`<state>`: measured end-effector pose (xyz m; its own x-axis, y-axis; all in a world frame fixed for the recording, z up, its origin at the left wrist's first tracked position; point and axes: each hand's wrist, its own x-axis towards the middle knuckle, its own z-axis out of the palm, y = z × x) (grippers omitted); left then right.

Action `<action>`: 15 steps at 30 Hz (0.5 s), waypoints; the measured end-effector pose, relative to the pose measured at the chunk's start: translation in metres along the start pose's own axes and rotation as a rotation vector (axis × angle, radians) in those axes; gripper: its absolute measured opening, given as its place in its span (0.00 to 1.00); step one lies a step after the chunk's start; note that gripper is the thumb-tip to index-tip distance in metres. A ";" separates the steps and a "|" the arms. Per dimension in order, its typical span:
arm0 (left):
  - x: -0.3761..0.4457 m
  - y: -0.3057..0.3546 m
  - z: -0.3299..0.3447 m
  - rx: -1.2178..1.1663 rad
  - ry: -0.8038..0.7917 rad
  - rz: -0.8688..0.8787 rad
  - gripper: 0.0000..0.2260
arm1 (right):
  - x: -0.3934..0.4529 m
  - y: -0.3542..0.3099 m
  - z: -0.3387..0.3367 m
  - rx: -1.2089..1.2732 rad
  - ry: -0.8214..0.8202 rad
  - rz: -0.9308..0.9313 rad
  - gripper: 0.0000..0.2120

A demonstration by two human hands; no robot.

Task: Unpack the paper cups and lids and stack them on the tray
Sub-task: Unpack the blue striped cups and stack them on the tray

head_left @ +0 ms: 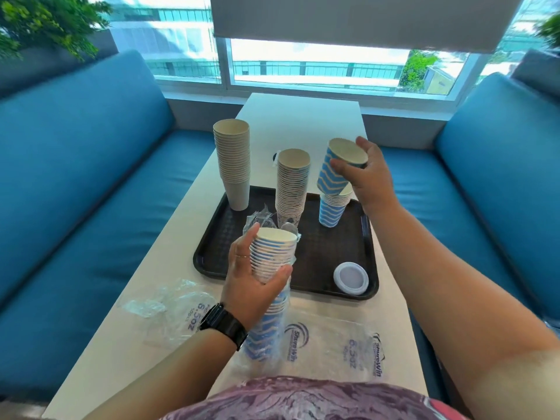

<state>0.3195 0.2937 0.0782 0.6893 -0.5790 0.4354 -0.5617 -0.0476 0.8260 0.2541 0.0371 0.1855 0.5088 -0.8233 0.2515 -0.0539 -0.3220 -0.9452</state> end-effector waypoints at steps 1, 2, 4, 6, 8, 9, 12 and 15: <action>0.000 -0.001 0.001 0.002 -0.005 -0.007 0.37 | 0.008 0.004 -0.002 -0.068 0.022 -0.017 0.41; 0.000 -0.001 0.000 0.004 -0.010 -0.014 0.37 | 0.016 0.009 -0.003 -0.130 0.040 -0.033 0.40; 0.000 -0.002 0.001 0.008 -0.013 -0.027 0.37 | 0.030 0.019 -0.004 -0.212 0.063 -0.053 0.40; 0.000 -0.002 0.001 0.015 -0.013 -0.030 0.37 | 0.040 0.027 -0.004 -0.258 0.071 -0.051 0.41; 0.001 -0.003 0.001 0.019 -0.014 -0.031 0.37 | 0.047 0.034 -0.003 -0.313 0.064 -0.034 0.41; 0.001 -0.003 0.001 0.020 -0.012 -0.033 0.38 | 0.049 0.038 -0.002 -0.337 0.059 -0.029 0.41; 0.001 -0.004 0.001 0.022 -0.010 -0.043 0.38 | 0.051 0.050 0.000 -0.373 0.050 -0.003 0.40; 0.002 -0.004 0.002 0.028 -0.014 -0.047 0.39 | 0.047 0.063 0.003 -0.388 0.038 0.043 0.40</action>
<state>0.3219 0.2914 0.0755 0.7087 -0.5870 0.3915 -0.5420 -0.0977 0.8347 0.2772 -0.0205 0.1374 0.4671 -0.8543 0.2282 -0.3989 -0.4339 -0.8078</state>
